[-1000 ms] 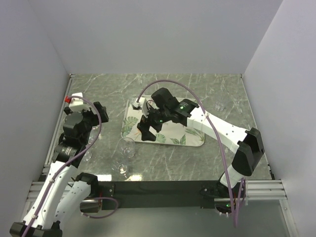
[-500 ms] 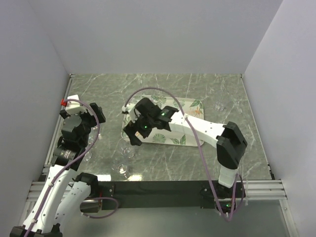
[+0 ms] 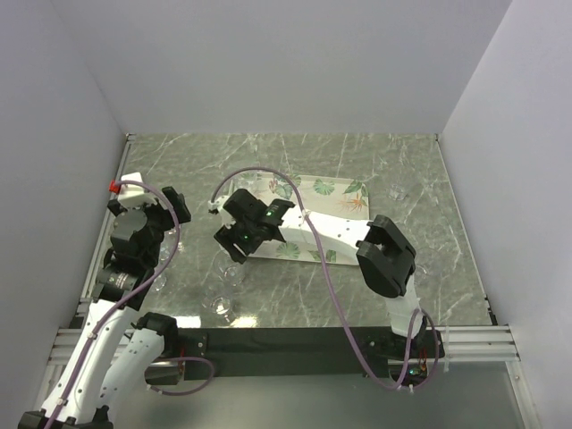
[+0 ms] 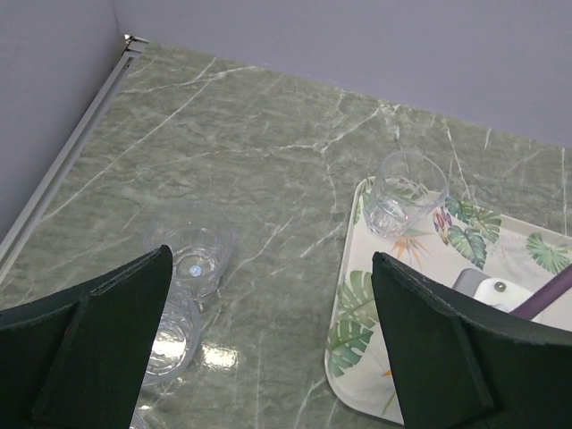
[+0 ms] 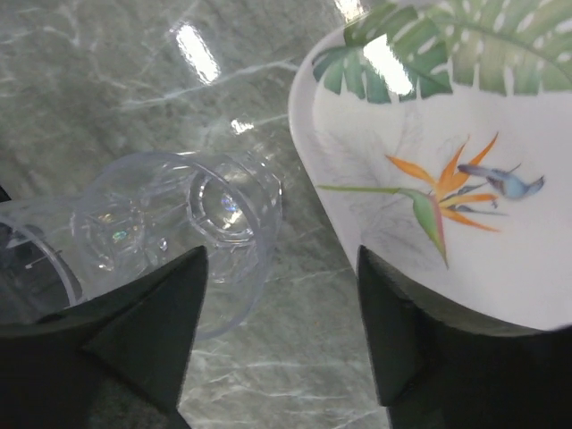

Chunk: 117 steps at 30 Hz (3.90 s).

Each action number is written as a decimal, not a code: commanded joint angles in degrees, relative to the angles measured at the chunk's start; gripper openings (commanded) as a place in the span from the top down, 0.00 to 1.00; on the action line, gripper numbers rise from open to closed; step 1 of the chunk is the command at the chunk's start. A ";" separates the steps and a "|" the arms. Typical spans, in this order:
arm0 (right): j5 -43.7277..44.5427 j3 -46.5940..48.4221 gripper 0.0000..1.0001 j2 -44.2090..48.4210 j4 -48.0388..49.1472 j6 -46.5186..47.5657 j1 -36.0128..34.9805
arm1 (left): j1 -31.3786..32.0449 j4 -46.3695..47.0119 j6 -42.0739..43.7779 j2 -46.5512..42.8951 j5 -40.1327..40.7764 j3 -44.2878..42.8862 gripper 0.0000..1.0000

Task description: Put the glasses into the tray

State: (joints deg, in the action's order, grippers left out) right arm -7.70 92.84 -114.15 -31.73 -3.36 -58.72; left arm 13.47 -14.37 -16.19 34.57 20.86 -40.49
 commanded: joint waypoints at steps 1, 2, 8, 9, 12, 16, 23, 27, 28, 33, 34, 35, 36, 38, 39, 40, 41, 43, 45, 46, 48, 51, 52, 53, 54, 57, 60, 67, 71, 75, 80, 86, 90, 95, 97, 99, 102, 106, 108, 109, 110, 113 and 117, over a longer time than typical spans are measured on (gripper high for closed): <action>1.82 2.00 0.32 -0.02 -0.18 0.28 -0.34 | 0.24 2.33 -0.07 -0.64 -0.38 0.24 0.01; 1.73 1.82 0.35 0.15 -0.27 0.45 -0.52 | 0.24 2.24 -0.07 -0.64 -0.38 0.24 0.01; 1.46 0.15 0.58 0.77 -0.27 2.47 -0.70 | 0.24 2.42 -0.25 -1.25 -0.30 0.32 0.01; 1.99 -0.02 0.67 0.86 -0.18 2.91 -0.61 | 0.15 2.50 -0.25 -1.26 -0.30 0.50 0.01; 3.83 0.32 0.85 1.03 -0.53 5.02 -0.69 | 0.24 2.59 -0.25 -1.43 -0.12 0.50 0.01; 6.38 1.64 1.00 2.52 -0.53 7.22 -0.61 | 0.24 2.59 -0.34 -1.78 0.14 0.59 0.01; 7.97 3.05 1.00 8.76 -1.23 12.66 1.50 | 0.24 2.95 -0.34 -2.49 -0.21 0.76 0.01; 0.96 5.94 1.00 10.43 -6.05 18.63 4.83 | 0.24 2.86 -0.43 -2.40 -0.30 0.68 0.01; -1.24 6.47 1.00 11.05 -6.94 19.52 7.02 | 0.24 2.86 -0.43 -2.40 -0.30 0.68 0.01; -7.24 9.90 1.00 11.40 -8.53 19.27 14.14 | 0.24 2.86 -0.43 -2.31 -0.38 0.68 0.01; -7.41 10.52 1.00 11.14 -8.35 18.31 15.38 | 0.24 2.86 -0.43 -2.31 -0.47 0.68 0.01; -7.59 11.31 1.00 10.18 -8.09 16.03 18.26 | 0.24 2.86 -0.43 -2.14 -0.47 0.59 0.01; -7.50 12.97 1.00 9.48 -7.57 14.62 19.51 | 0.24 2.94 -0.34 -2.22 -0.56 0.67 0.01; -7.07 14.38 1.00 7.20 -6.86 10.15 21.71 | 0.24 2.77 -0.43 -2.22 -0.30 0.68 0.01; -6.45 14.82 1.00 6.58 -5.21 8.47 23.37 | 0.24 2.86 -0.43 -2.14 -0.21 0.68 0.01; -5.58 14.74 1.00 5.79 -4.06 7.15 23.82 | 0.24 2.86 -0.43 -2.22 -0.21 0.76 0.01; -3.91 14.65 1.00 5.43 -2.83 4.35 24.09 | 0.24 2.94 -0.43 -2.40 -0.12 0.85 0.01; 0.64 14.74 1.00 4.21 0.43 2.75 24.18 | 0.24 2.95 -0.43 -2.49 -0.03 0.94 0.01; 3.21 15.87 1.00 2.97 2.80 -1.12 24.18 | 0.24 3.03 -0.43 -2.58 0.32 0.85 0.01; 5.22 16.41 1.00 1.57 3.42 -2.26 24.18 | 0.24 2.95 -0.43 -2.49 0.32 0.94 0.01; 8.92 17.98 1.00 -0.10 4.47 -4.72 24.18 | 0.24 2.86 -0.34 -2.40 0.41 0.85 0.01; 11.57 19.30 1.00 -3.00 5.35 -6.75 24.27 | 0.24 2.95 -0.34 -2.31 0.41 0.76 0.01; 11.92 19.66 1.00 -4.32 5.53 -7.01 24.44 | 0.24 2.95 -0.43 -2.31 0.41 0.76 0.01; 12.18 19.84 1.00 -4.94 5.71 -7.28 24.35 | 0.24 2.95 -0.34 -2.40 0.41 0.76 0.01; 12.19 20.36 1.00 -5.64 5.80 -7.37 24.53 | 0.24 2.95 -0.43 -2.40 0.41 0.76 0.01; 12.28 21.76 1.00 -8.37 5.71 -7.19 24.79 | 0.24 3.12 -0.43 -2.92 0.58 0.85 0.01; 12.19 22.82 1.00 -10.56 5.97 -6.84 25.14 | 0.24 3.30 -0.43 -3.37 0.67 1.03 0.01; 12.71 24.41 0.98 -13.64 5.80 -6.14 25.50 | 0.24 3.38 -0.43 -3.63 0.67 1.03 0.01; 12.72 23.44 0.93 -13.73 5.97 -5.79 25.58 | 0.24 3.38 -0.43 -3.80 0.67 1.11 0.01; 12.45 22.83 0.89 -13.73 5.97 -5.52 25.58 | 0.24 3.38 -0.34 -3.63 0.50 1.20 0.01; 12.27 21.78 0.78 -12.24 6.15 -4.65 25.58 | 0.15 3.30 -0.43 -3.02 0.67 1.11 0.01; 12.45 20.28 0.63 -9.26 6.24 -2.98 25.58 | 0.15 3.38 -0.43 -3.01 1.20 1.20 0.01; 13.07 18.43 0.55 -4.70 6.50 -0.96 25.67 | 0.24 3.30 -0.43 -2.93 1.46 1.29 0.01; 12.37 13.53 0.48 2.07 6.76 2.82 26.46 | 0.24 3.30 -0.51 -2.75 1.55 1.38 0.01; 11.23 11.67 0.48 6.12 6.59 6.33 26.72 | 0.15 3.30 -0.51 -2.66 1.64 1.38 0.01; 8.68 8.77 0.48 10.41 5.89 7.92 27.08 | 0.24 3.30 -0.51 -2.49 1.55 1.38 0.01; 2.54 3.33 0.49 17.34 5.36 12.57 27.87 | 0.24 3.21 -0.51 -2.14 1.46 1.47 0.01; -4.59 -4.05 0.49 26.68 4.22 20.38 29.10 | 0.24 3.03 -0.51 -1.35 1.46 1.38 0.01; -8.27 -8.10 0.49 31.94 3.16 22.50 30.06 | 0.24 2.95 -0.43 -1.26 1.55 1.38 0.01; -9.25 -10.63 0.50 33.71 2.90 23.99 30.50 | 0.24 2.95 -0.43 -1.08 1.64 1.29 0.00; -10.30 -11.88 0.50 35.56 2.29 24.79 31.03 | 0.32 2.86 -0.25 -1.08 1.72 1.29 0.01; -16.37 -17.41 0.50 43.02 2.10 26.56 34.01 | 0.32 2.86 -0.08 -1.08 2.87 1.20 0.00; -21.20 -24.62 0.50 53.82 3.60 25.42 40.33 | 0.32 3.21 0.01 -1.17 2.96 1.64 0.01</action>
State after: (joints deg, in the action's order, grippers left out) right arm -22.46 71.29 -66.48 -29.26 20.73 -21.93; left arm 13.58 -13.15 -16.21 33.61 22.57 -39.42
